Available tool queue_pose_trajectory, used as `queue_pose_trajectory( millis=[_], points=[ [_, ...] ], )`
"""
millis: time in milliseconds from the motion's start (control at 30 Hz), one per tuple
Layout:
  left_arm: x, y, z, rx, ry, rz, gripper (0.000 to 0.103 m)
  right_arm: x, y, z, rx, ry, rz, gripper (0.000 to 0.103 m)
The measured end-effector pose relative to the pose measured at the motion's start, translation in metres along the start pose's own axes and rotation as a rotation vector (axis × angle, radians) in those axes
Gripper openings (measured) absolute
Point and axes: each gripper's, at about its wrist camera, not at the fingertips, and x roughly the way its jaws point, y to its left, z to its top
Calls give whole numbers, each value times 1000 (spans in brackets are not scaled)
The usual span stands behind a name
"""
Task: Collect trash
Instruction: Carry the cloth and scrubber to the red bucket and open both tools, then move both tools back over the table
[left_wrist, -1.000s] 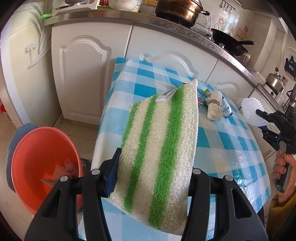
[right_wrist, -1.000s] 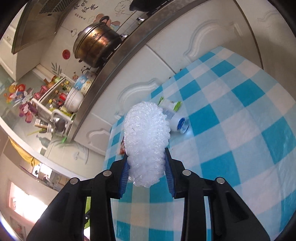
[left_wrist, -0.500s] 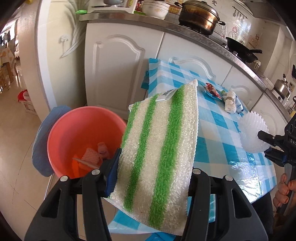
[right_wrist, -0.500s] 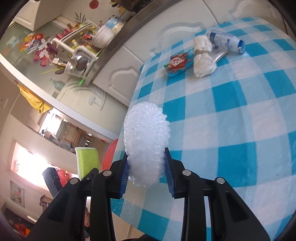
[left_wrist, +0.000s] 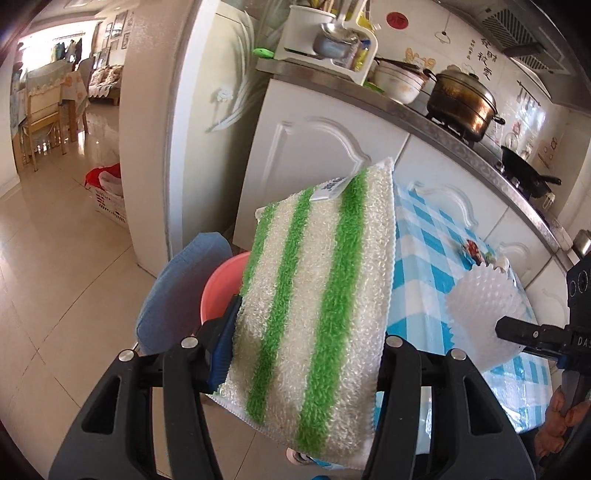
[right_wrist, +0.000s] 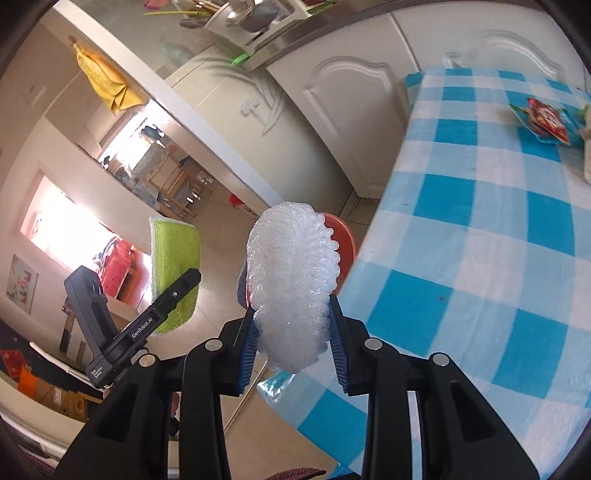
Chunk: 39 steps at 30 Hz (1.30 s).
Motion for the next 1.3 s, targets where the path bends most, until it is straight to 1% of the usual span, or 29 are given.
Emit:
queue_pose_trajectory(
  millis=[100, 167, 267, 333, 400, 433, 467, 500, 533, 600, 667, 700, 733, 800, 867, 900, 933, 1033, 1133, 1233, 1300],
  points=[
    [8, 8, 7, -28, -1, -3, 55, 22, 16, 13, -48, 34, -10, 37],
    [17, 9, 8, -47, 10, -19, 55, 40, 23, 19, -73, 60, -29, 38],
    [40, 10, 7, -90, 47, -48, 55, 68, 29, 29, -88, 95, -55, 38],
    [59, 9, 5, -96, 68, -33, 58, 84, 29, 34, -94, 110, -68, 42],
    [82, 11, 0, -99, 105, -5, 69, 98, 27, 39, -90, 124, -90, 45],
    [92, 12, -3, -104, 122, 10, 72, 104, 26, 40, -85, 128, -98, 49],
    [102, 16, -6, -113, 140, 37, 79, 109, 24, 41, -81, 132, -98, 50],
    [110, 19, -9, -122, 154, 62, 82, 113, 21, 41, -73, 134, -100, 52],
    [116, 21, -11, -130, 169, 74, 82, 115, 19, 41, -61, 136, -103, 56],
    [124, 27, -15, -154, 198, 71, 83, 117, 14, 40, -36, 141, -85, 59],
    [122, 31, -17, -160, 198, 74, 83, 115, 14, 39, -36, 127, -81, 60],
    [119, 32, -18, -155, 190, 78, 84, 112, 13, 39, -38, 122, -77, 61],
    [116, 32, -19, -152, 182, 83, 85, 109, 13, 39, -36, 115, -71, 66],
    [108, 35, -21, -151, 167, 92, 86, 99, 11, 38, -33, 88, -61, 71],
    [100, 35, -20, -134, 147, 106, 86, 88, 10, 38, -39, 60, -66, 73],
    [96, 33, -21, -117, 136, 113, 86, 82, 9, 36, -43, 45, -73, 80],
    [91, 31, -22, -95, 124, 118, 86, 74, 8, 35, -48, 26, -80, 83],
    [78, 25, -24, -39, 93, 146, 87, 55, 4, 31, -64, -13, -65, 83],
    [67, 19, -27, 0, 62, 149, 87, 36, -6, 27, -70, -45, -47, 83],
    [56, 19, -28, -14, 22, 136, 87, 17, -19, 22, -57, -82, -32, 83],
    [53, 18, -29, -36, 18, 119, 87, 6, -24, 20, -59, -120, -40, 83]
  ],
)
